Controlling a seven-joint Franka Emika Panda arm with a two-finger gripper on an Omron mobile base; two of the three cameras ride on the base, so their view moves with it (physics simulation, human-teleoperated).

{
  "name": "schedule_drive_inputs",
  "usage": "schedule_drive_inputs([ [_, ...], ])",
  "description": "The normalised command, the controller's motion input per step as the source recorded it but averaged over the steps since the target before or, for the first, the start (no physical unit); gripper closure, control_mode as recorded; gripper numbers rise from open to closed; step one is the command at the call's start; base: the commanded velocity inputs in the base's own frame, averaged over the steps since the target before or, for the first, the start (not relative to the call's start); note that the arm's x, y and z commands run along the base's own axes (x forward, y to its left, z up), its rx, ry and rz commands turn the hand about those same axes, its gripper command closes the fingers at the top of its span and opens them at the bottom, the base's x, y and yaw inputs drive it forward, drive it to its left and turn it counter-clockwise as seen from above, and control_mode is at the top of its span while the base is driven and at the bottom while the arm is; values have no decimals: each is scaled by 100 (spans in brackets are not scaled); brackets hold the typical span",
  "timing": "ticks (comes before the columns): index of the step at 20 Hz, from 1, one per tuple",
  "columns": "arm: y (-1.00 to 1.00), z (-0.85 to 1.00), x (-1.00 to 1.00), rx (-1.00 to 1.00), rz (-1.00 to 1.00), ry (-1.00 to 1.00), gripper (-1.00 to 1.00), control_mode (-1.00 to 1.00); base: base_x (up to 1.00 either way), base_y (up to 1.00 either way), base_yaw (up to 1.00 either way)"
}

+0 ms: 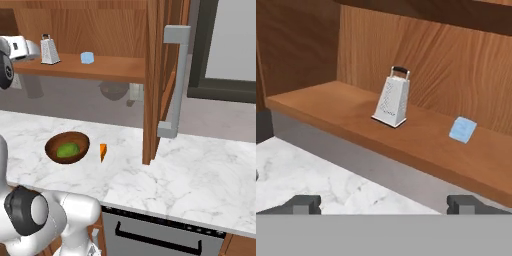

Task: Pick the cheese from the fridge and the cheese grater from the cabinet and place them next to the salad bowl.

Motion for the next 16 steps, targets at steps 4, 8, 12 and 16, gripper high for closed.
schedule_drive_inputs([
  [4, 11, 3, 11, 0, -19, 0, -100, -100, 0, 0, 0],
  [8, 5, 3, 13, 6, -23, 0, -100, -100, 0, 0, 0],
  [12, 2, 0, 19, 11, -26, 0, -100, -100, 0, 0, 0],
  [16, 1, 3, 23, 14, -20, 0, -100, -100, 0, 0, 0],
])
